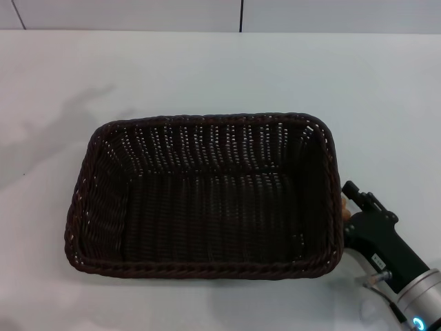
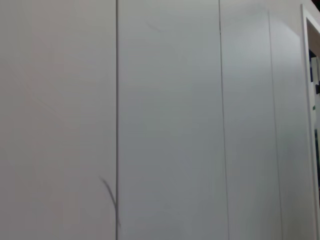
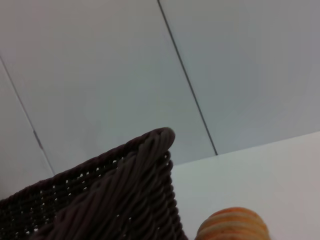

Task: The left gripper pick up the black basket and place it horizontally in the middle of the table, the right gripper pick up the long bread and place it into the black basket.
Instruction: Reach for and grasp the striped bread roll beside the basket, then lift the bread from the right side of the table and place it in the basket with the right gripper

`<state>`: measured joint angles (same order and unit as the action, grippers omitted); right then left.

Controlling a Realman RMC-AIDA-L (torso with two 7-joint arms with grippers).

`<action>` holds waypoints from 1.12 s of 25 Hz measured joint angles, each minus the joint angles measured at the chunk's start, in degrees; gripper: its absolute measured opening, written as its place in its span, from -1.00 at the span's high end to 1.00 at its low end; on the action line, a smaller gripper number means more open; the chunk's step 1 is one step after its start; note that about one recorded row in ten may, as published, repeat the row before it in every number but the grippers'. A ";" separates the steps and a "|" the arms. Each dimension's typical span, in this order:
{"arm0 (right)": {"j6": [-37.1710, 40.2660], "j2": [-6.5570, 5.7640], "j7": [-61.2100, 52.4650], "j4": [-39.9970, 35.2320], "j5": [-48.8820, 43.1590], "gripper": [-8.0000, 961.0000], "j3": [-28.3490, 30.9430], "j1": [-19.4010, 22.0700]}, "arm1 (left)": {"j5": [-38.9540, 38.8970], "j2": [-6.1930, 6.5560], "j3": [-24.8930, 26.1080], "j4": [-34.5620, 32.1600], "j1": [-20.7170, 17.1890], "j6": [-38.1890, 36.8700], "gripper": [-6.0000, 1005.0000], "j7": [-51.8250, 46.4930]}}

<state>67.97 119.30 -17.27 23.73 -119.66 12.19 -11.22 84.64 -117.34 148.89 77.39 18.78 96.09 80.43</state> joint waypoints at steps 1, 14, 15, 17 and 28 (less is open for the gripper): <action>-0.13 0.00 -0.31 -0.06 -0.01 -0.40 -0.28 -0.13 | -0.40 0.00 0.00 0.04 -0.03 0.28 -0.35 0.00; -0.87 -0.12 -3.29 -0.71 -0.05 -0.11 -0.76 -0.64 | -2.33 0.01 0.03 0.05 -0.50 0.80 -0.35 -0.06; -0.84 -0.12 -3.40 -0.84 -0.05 -0.09 -0.77 -0.64 | -2.70 0.03 0.07 0.08 -0.59 1.05 -0.35 -0.07; -0.54 -0.12 -3.44 -1.02 -0.06 -0.05 -0.70 -0.57 | -2.80 0.07 0.08 0.10 -0.70 1.07 -0.35 -0.08; 17.33 -0.27 -4.11 -7.20 0.41 0.13 8.87 6.18 | -2.90 0.19 0.09 0.78 -1.00 1.06 -0.35 -0.15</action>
<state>85.30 119.03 -21.38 16.53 -119.26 21.06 -5.04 81.74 -117.14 148.98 78.17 17.78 97.15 80.28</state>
